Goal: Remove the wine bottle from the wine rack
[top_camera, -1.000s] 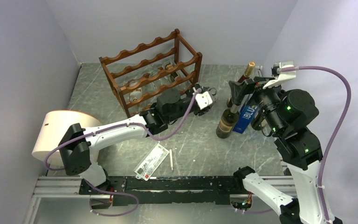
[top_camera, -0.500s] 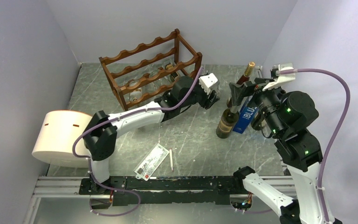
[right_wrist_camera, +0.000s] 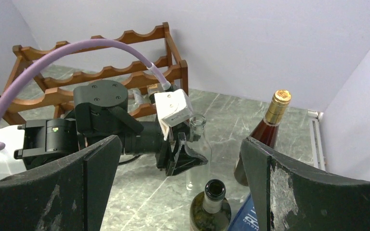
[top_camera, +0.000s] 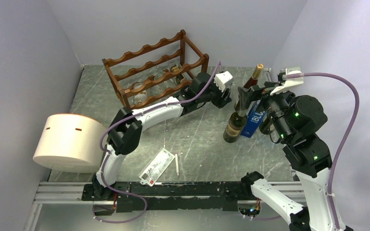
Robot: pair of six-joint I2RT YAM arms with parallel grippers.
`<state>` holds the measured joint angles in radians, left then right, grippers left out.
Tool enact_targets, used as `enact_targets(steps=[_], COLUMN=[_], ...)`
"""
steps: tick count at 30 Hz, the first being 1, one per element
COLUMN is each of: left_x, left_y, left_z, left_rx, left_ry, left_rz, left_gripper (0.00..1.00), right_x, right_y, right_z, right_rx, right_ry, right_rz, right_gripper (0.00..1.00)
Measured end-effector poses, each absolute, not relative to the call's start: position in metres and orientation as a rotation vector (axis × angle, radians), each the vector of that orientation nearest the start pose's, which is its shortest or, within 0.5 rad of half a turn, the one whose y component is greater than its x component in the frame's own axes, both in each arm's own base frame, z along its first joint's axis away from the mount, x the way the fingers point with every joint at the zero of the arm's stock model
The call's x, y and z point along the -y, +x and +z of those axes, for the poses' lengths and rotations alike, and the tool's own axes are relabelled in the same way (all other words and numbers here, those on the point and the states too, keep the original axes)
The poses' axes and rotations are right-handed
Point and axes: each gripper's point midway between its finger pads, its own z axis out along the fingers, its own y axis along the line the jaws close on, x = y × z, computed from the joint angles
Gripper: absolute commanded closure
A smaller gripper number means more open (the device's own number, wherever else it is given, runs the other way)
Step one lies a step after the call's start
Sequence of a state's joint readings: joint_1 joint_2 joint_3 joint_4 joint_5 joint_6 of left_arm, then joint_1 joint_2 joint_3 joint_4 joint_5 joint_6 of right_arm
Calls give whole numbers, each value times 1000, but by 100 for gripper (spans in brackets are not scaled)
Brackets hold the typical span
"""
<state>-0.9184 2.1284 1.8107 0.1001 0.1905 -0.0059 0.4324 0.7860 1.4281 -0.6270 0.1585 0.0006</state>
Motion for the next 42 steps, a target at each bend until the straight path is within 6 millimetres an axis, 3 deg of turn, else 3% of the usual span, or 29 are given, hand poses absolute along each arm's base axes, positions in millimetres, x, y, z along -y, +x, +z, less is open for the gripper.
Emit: enact_targets(steps=[7, 23, 31, 34, 39, 42], left_x=[531, 540, 553, 553, 549, 544], left_y=[363, 354, 341, 341, 342, 341], left_z=[196, 191, 184, 184, 185, 190], left_rx=[-1669, -1658, -1637, -1638, -1639, -1634], left_ry=[975, 1010, 1053, 1051, 1044, 1042], left_rz=[-810, -797, -782, -779, -764, -753], left_gripper=[88, 79, 56, 28, 24, 16], right_x=[-75, -75, -74, -74, -74, -75], right_y=[231, 232, 230, 230, 230, 230], right_z=[454, 454, 455, 455, 455, 455], right_rx=[-1551, -1539, -1533, -1533, -1532, -1533], right_ry=[-212, -208, -206, -206, -206, -207], right_rz=[208, 211, 211, 212, 212, 214], right_gripper=[0, 0, 0, 0, 0, 0])
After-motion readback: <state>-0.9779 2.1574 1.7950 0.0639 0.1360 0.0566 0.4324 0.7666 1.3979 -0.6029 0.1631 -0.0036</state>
